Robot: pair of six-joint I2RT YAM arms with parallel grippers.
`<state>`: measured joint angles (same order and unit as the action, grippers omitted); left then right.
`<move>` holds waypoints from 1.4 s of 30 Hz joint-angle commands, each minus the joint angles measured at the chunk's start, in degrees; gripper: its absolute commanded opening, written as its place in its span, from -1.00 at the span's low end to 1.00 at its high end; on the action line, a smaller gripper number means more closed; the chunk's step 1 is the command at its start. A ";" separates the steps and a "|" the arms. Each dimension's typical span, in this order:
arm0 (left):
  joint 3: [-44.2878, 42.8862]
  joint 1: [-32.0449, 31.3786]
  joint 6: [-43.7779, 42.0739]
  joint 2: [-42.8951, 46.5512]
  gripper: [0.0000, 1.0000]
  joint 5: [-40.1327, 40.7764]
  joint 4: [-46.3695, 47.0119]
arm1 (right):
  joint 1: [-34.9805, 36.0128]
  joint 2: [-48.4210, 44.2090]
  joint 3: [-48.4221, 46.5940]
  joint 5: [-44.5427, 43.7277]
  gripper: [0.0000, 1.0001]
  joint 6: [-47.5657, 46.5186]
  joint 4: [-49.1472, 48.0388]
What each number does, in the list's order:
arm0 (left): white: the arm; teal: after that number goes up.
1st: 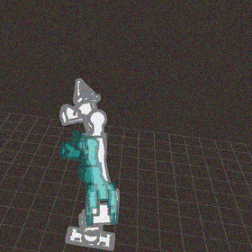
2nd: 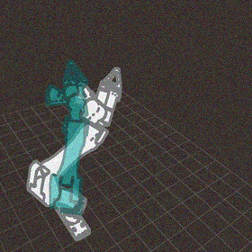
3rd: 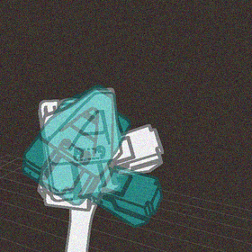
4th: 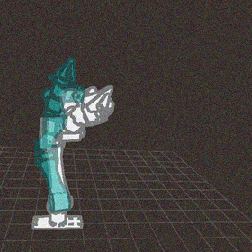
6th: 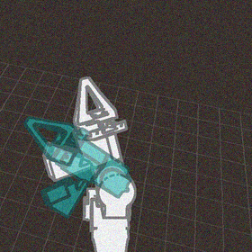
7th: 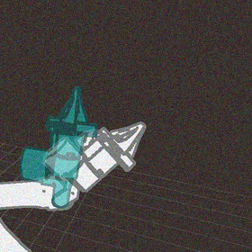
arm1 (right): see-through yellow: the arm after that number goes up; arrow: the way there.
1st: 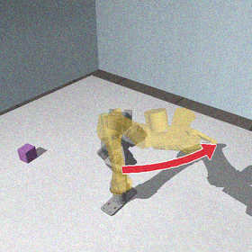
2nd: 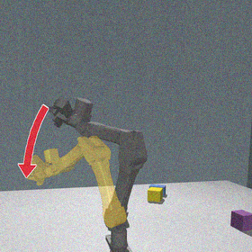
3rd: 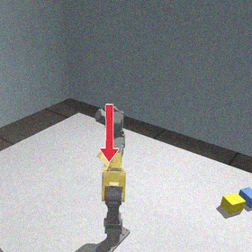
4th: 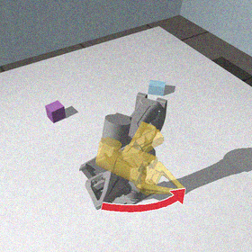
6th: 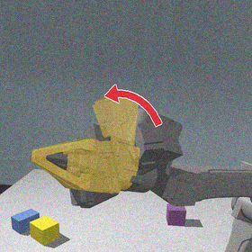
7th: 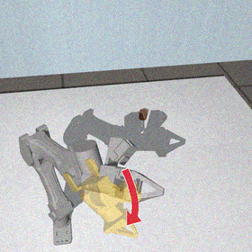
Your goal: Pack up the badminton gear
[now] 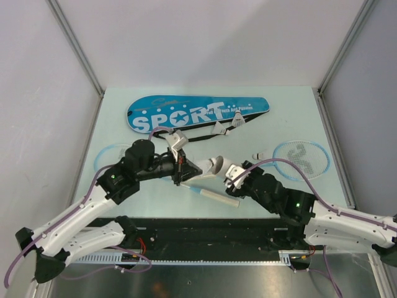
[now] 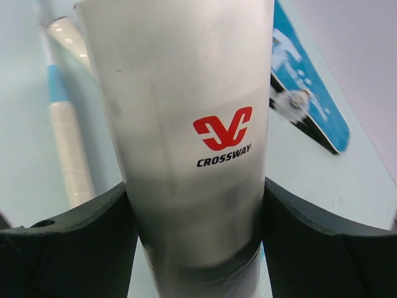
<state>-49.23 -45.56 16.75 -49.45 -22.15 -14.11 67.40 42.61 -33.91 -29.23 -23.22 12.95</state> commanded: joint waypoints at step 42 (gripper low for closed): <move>-21.50 4.78 4.37 -41.75 0.47 7.03 23.17 | -0.34 -18.61 -0.98 -33.54 -0.41 -4.37 -12.34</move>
<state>-64.95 -41.25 24.97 -79.50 -20.88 10.98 67.20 26.85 -33.74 -59.31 -24.99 5.21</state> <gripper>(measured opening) 0.702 0.718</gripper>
